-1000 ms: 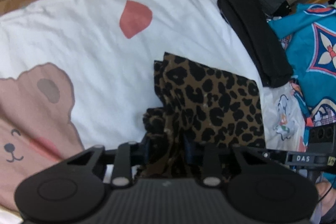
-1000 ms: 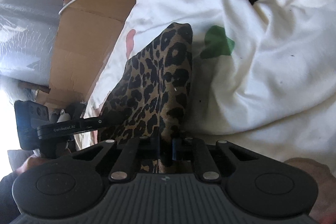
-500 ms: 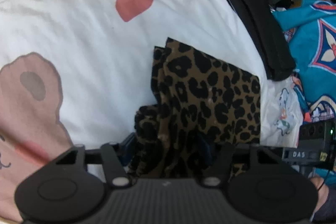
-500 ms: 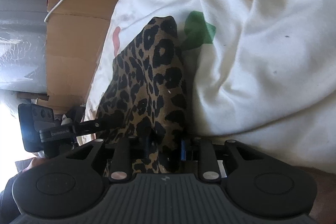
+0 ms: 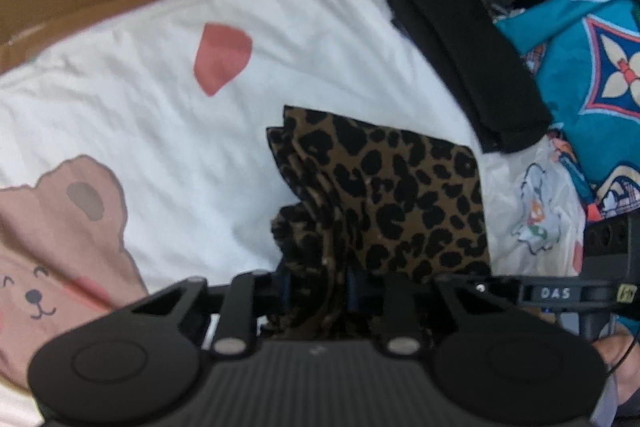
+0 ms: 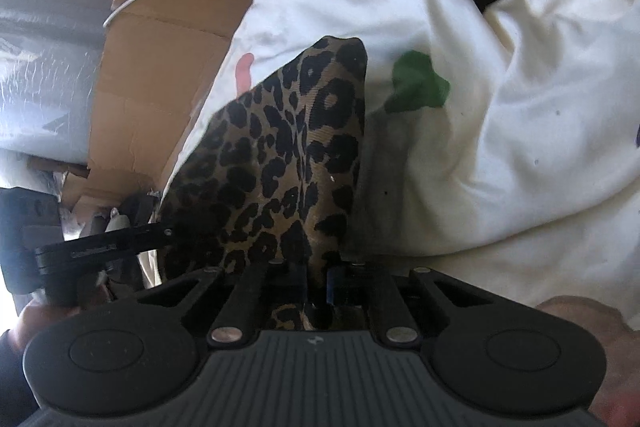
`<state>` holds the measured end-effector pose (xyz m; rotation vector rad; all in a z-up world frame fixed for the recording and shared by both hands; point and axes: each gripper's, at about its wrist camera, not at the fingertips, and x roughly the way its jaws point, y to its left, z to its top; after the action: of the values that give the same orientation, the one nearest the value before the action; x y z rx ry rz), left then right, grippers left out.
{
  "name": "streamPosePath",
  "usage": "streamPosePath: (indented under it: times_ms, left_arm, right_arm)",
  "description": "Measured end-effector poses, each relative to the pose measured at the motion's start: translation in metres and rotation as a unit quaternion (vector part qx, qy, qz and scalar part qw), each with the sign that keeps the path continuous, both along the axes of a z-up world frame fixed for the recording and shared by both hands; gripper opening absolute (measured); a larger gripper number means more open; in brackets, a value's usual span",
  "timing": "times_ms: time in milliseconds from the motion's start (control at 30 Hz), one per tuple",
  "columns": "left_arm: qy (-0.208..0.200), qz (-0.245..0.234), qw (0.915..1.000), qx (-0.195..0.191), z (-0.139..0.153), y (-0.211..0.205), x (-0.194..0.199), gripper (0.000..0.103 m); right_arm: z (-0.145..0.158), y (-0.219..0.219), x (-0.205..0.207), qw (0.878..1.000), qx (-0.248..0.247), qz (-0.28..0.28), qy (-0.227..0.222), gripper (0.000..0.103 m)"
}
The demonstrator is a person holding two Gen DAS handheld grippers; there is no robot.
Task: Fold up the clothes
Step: 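Lift the folded leopard pants up off the sheet with both tools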
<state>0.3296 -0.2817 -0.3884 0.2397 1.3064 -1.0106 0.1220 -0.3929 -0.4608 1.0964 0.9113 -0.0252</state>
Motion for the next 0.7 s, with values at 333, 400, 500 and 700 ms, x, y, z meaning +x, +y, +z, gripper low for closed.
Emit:
streamPosePath:
  times_ms: [333,400,500,700]
  left_arm:
    - [-0.048,0.046,0.9967,-0.048,0.058,0.015,-0.028,0.024]
    - [-0.053,0.051,0.9957,-0.057,0.069,0.021,-0.031,0.024]
    - [-0.059,0.067,0.9937,-0.068,0.080,0.029,-0.032,0.024]
    - [-0.070,0.090,0.9905,-0.077,0.106,0.040,-0.038,0.024]
  right_arm:
    - [0.058,-0.007,-0.007,0.997,-0.043,0.031,-0.049,0.006]
    - [0.071,-0.007,-0.007,0.996,-0.053,0.035,-0.057,0.006]
    - [0.088,-0.004,-0.004,0.994,-0.071,0.046,-0.067,0.006]
    - [0.125,0.001,0.005,0.989,-0.106,0.066,-0.084,0.006]
